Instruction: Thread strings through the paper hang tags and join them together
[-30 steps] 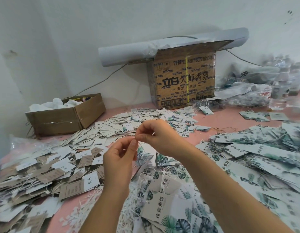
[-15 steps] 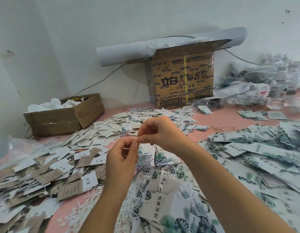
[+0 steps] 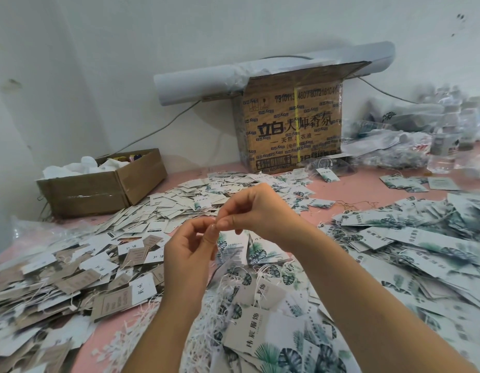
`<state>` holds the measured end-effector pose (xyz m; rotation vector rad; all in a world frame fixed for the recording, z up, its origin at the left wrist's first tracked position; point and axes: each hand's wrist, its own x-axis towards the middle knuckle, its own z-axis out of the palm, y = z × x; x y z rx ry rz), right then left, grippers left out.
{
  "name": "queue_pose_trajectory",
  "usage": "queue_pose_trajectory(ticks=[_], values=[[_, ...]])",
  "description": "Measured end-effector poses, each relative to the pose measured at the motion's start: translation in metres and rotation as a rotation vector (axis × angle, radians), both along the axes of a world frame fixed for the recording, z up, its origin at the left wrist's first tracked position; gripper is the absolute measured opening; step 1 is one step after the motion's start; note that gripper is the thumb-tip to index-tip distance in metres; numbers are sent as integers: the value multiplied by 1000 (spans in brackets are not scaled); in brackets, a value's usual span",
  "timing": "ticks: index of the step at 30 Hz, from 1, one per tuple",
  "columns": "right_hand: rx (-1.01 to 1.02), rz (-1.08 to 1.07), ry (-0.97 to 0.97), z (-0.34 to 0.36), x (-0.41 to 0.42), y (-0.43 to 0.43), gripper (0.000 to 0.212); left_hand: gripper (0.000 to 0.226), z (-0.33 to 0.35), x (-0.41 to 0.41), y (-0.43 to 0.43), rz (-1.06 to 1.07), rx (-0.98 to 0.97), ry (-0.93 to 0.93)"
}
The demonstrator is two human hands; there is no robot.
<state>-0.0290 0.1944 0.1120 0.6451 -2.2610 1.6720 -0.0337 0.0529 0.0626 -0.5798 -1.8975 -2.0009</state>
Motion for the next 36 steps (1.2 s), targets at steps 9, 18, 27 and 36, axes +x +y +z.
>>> queue_pose_trajectory(ticks=[9, 18, 27, 36], values=[[-75, 102, -84, 0, 4, -8, 19, 30, 4, -4, -5, -21, 46, -13], [-142, 31, -37, 3, 4, -9, 22, 64, 0, -6, -9, -44, -320, -13], [-348, -77, 40, 6, 0, 7, 16, 32, -5, -12, -12, 139, -566, 49], [5, -214, -109, -7, -8, 26, 20, 23, 7, -4, -10, -19, -223, 6]])
